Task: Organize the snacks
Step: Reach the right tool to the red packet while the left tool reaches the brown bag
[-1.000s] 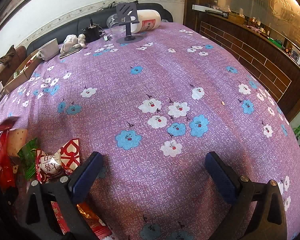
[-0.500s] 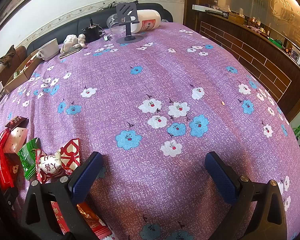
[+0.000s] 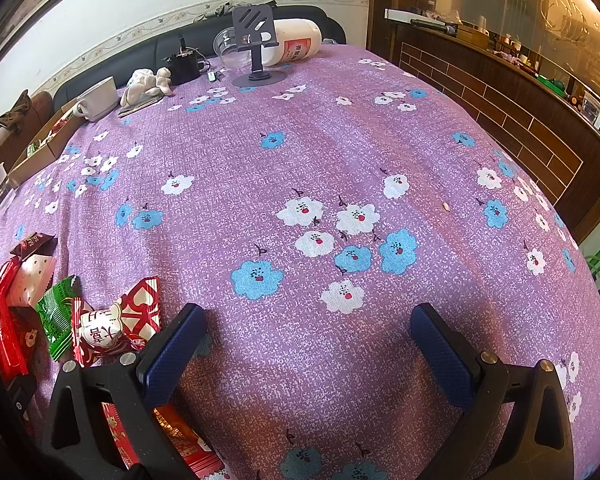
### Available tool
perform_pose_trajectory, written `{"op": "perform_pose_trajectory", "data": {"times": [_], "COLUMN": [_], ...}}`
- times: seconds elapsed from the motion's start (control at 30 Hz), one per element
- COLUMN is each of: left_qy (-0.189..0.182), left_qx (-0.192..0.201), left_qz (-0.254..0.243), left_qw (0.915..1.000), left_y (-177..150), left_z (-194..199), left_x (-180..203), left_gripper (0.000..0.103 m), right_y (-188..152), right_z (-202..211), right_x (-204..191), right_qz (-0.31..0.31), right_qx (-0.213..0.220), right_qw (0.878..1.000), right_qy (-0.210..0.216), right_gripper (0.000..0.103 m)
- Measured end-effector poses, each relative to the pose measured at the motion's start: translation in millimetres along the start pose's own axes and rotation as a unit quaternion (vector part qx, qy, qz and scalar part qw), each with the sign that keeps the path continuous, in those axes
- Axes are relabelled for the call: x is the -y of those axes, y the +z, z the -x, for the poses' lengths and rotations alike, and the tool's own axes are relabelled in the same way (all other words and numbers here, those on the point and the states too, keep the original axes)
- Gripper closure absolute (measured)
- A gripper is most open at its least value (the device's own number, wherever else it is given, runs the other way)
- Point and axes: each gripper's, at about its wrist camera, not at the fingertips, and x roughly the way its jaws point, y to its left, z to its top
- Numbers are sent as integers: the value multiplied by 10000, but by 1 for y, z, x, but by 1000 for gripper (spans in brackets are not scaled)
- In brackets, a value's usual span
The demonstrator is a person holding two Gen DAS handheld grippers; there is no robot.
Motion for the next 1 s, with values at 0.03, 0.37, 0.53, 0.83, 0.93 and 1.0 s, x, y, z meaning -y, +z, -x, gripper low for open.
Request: {"op": "perform_pose_trajectory", "data": {"times": [0.03, 0.37, 0.53, 0.83, 0.93, 1.0], "left_qy": [1, 1, 6, -315, -295, -130], "left_qx": [1, 1, 0, 120, 524, 727], "left_qz": [0, 1, 13, -229, -381, -483], "left_qw": [10000, 10000, 10000, 9992, 9975, 9961], "left_y": [0, 0, 0, -18, -29, -36], "left_z": [0, -1, -2, 37, 69, 85], "left_x": [0, 0, 0, -25, -43, -56], "left_gripper": [0, 0, 0, 0, 0, 0], "right_y": [0, 0, 0, 0, 0, 0], "right_z": [0, 0, 0, 0, 0, 0], "right_x": [0, 0, 0, 0, -1, 0], "right_qz": [0, -1, -2, -4, 2, 66], "right_qx": [0, 1, 0, 0, -12, -99], "right_qw": [10000, 10000, 10000, 10000, 10000, 9999], "right_qy": [0, 0, -1, -2, 6, 55], "right_gripper": [0, 0, 0, 0, 0, 0]}}
